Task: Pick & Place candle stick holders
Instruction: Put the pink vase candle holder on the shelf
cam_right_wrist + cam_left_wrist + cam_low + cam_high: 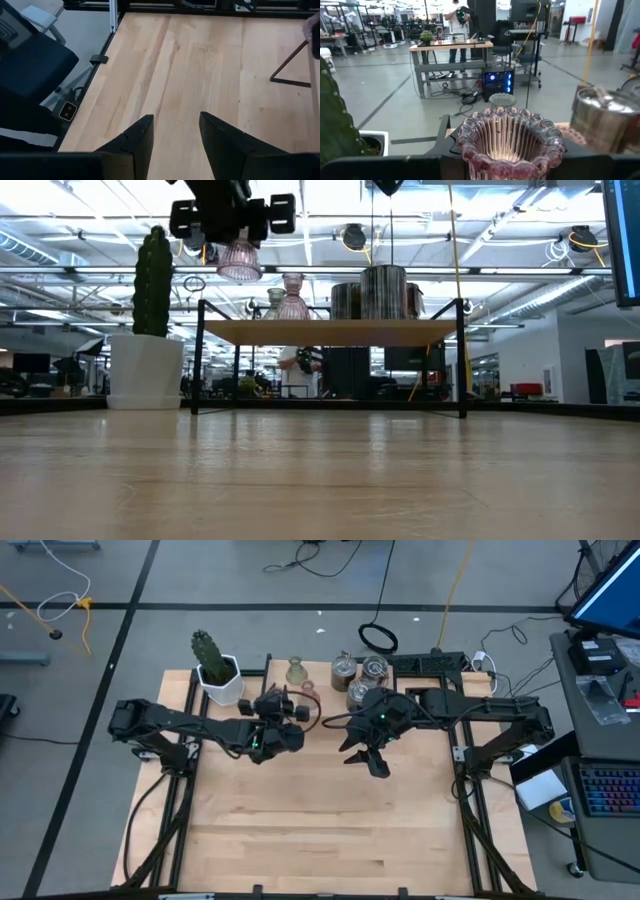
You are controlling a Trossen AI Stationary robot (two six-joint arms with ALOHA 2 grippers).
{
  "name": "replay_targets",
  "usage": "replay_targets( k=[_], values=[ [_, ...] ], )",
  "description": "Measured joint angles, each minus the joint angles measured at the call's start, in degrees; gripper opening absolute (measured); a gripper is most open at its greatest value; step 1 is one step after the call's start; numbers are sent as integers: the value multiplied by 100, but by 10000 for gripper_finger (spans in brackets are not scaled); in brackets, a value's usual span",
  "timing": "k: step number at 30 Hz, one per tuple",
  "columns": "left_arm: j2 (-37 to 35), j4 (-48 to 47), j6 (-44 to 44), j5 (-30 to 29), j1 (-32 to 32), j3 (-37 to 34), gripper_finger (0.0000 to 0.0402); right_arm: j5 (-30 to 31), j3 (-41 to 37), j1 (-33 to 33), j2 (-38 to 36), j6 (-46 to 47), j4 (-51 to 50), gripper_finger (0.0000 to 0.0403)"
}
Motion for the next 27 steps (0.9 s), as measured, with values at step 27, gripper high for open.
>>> replay_targets(
  k=[27],
  values=[
    [531,425,309,448,663,0,120,-7,0,0,2,-98,-1,148]
  ],
)
